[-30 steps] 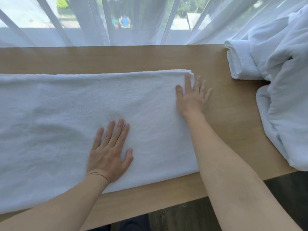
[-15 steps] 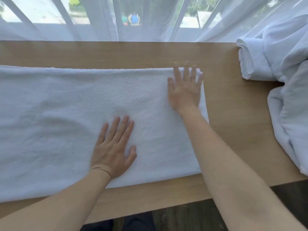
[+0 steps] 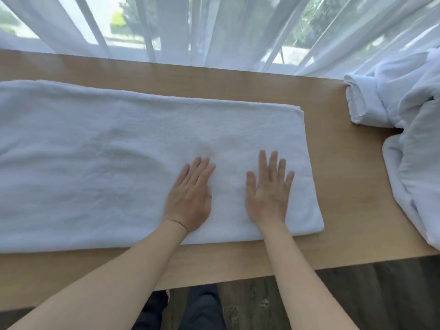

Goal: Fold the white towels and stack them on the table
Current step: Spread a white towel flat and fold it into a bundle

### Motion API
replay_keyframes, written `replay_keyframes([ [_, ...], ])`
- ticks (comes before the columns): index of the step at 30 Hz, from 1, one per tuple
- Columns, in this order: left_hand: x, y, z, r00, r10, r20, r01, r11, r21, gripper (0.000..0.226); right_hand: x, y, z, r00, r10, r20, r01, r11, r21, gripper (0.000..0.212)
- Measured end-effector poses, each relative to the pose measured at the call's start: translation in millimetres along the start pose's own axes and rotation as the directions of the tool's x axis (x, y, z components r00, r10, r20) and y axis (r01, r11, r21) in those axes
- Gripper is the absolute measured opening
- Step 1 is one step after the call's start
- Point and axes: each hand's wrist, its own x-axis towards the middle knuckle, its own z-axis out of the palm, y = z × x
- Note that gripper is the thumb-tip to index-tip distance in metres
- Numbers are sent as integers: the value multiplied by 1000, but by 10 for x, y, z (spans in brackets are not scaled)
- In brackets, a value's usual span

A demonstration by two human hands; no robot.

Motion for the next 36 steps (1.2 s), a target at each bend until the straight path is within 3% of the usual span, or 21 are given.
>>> replay_keyframes([
  [3,-171,-183,-148,997,20,-75,-26,997,-76,50,-418,-610,291,983,-157,99,150,986,67,59],
  [7,-489,-780,-438,998,-57,26,52,984,169,54,-572,-1240,589,980,-161,116,147,982,120,59],
  [11,-521,-1209,-658,989,-110,95,80,957,280,56,-499,-1638,796,977,-189,103,189,982,5,62],
  [16,-214,-1486,-787,985,-91,147,38,944,329,58,-506,-1625,882,986,-169,15,169,984,-50,65],
  [32,1058,-2072,-1116,936,-347,61,300,876,378,68,-467,-1651,917,984,-171,-47,167,982,-86,66],
  [34,947,-1843,-1039,956,-283,78,248,922,297,67,-460,-1654,909,984,-166,-57,161,983,-83,66],
  [36,551,-1546,-902,982,-128,135,92,965,247,66,-461,-1645,909,984,-167,-64,162,983,-83,66],
])
